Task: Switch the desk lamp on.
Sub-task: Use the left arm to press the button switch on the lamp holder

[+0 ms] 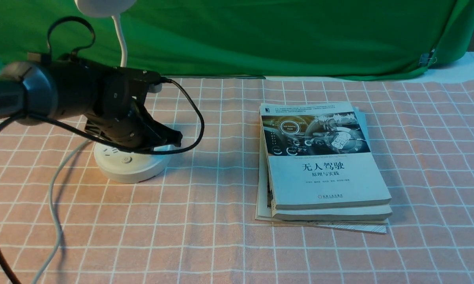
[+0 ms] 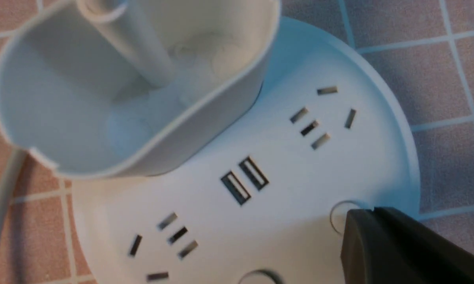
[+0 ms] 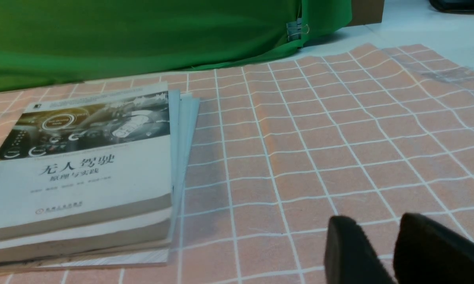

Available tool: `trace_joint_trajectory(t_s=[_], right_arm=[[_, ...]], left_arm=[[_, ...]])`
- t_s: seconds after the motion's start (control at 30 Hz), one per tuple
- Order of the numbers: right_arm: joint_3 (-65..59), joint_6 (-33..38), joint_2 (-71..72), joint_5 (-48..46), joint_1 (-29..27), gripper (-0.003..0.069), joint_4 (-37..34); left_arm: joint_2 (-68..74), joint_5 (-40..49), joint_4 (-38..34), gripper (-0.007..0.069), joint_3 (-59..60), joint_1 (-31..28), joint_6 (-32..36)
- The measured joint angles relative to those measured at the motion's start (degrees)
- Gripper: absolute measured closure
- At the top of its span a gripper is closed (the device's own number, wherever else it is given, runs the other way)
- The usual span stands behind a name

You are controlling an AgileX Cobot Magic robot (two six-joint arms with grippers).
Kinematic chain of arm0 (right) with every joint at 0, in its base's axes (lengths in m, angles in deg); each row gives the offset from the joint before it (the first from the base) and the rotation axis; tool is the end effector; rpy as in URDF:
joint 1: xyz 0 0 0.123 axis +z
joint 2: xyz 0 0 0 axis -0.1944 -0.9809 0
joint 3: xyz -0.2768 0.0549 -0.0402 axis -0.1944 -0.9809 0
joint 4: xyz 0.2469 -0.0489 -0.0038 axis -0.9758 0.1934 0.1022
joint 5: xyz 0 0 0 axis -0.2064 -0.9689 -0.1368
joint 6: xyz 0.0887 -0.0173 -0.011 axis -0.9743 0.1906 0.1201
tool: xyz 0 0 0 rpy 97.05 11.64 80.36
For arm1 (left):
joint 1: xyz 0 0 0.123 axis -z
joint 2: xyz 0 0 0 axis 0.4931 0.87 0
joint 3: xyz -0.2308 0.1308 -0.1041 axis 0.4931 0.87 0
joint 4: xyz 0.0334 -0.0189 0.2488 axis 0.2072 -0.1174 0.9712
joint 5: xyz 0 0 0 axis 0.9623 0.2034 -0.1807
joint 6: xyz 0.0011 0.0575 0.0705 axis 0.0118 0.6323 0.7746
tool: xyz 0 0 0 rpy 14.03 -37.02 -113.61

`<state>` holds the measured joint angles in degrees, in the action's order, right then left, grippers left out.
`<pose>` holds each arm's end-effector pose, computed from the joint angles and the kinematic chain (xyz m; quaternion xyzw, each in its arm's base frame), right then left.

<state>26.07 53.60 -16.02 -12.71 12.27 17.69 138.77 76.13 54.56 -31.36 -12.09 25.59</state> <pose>0.0560 -0.0025 0.1875 0.0542 0.7606 0.0314 0.6462 0.3848 -0.1167 0.1863 0.1052 0.9602 -0.0277 0.2573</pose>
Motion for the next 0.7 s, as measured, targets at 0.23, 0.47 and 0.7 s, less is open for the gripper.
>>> trace_joint_trajectory(t_s=[0.23, 0.47, 0.7], right_arm=[[0.0, 0.0, 0.0, 0.0, 0.0, 0.0418, 0.0], [0.0, 0.0, 0.0, 0.0, 0.0, 0.0418, 0.0], [0.0, 0.0, 0.0, 0.0, 0.0, 0.0418, 0.0]], left_arm=[[1.3, -2.6, 0.2, 0.0603, -0.1, 0.0, 0.0], [2.5, -2.4, 0.2, 0.0603, -0.9, 0.0, -0.6], [3.3, -1.7, -0.2, 0.0603, -1.5, 0.0, -0.9]])
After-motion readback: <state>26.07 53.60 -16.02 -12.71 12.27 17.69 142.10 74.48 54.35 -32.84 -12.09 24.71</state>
